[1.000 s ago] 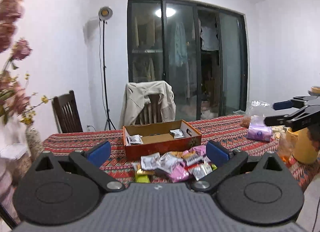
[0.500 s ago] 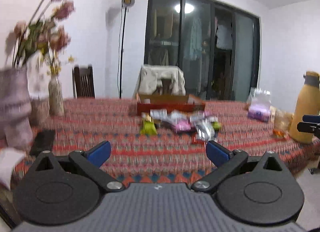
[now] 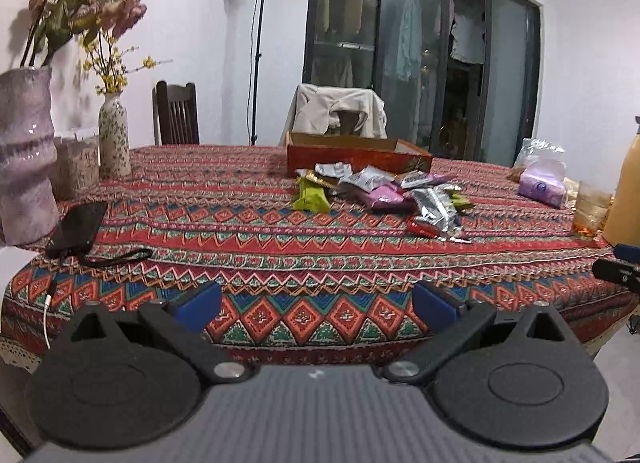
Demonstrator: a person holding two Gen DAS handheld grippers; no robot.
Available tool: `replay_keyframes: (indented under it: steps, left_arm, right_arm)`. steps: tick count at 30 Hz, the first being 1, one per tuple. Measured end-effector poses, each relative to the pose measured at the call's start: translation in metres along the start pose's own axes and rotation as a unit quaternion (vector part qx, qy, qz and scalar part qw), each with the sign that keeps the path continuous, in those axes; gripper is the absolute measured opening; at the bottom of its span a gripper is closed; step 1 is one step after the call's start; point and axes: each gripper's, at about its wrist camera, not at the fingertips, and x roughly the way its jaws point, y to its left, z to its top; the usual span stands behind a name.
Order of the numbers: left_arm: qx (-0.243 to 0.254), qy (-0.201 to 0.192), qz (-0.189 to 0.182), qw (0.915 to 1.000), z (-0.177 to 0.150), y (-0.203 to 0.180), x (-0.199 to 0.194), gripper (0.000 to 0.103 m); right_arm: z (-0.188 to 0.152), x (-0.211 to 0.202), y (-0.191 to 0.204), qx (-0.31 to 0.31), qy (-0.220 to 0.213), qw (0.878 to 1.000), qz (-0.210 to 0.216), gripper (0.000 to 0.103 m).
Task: Organize snacks
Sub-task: 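Withdraw both grippers from the box back toward the snack pile, then grasp a white packet with each gripper from the snack pile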
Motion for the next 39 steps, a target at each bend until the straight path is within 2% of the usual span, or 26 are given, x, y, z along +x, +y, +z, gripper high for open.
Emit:
replay_keyframes:
  steps: [11,24,27,31,33,36,39]
  left_arm:
    - [-0.009,0.027,-0.001,0.9996,0.025,0.002,0.061,0.103]
    - [0.001,0.026,-0.027,0.9993,0.089,-0.001,0.160,0.103]
    - [0.003,0.020,-0.039,0.9990,0.106,-0.001,0.186,0.101]
    - [0.017,0.024,-0.073,0.9969,0.134,-0.009,0.229,0.079]
    - [0.027,0.024,-0.082,0.9960,0.145,-0.015,0.255,0.078]
    - [0.051,0.040,-0.053,0.9965,0.158,-0.024,0.303,0.077]
    - [0.061,0.065,-0.049,0.9948,0.164,-0.025,0.342,0.080]
  right_arm:
    - [0.015,0.057,-0.003,0.003,0.010,1.000,-0.018,0.103]
    - [0.071,0.149,-0.006,0.004,0.025,1.000,0.013,0.103]
    - [0.084,0.176,-0.008,0.018,0.034,0.999,0.026,0.100]
    - [0.099,0.213,-0.008,0.036,0.053,0.997,0.041,0.089]
    - [0.105,0.228,-0.006,0.038,0.059,0.997,0.042,0.087]
    - [0.114,0.252,-0.005,0.043,0.065,0.996,0.049,0.084]
    - [0.125,0.279,-0.003,0.053,0.075,0.994,0.063,0.077]
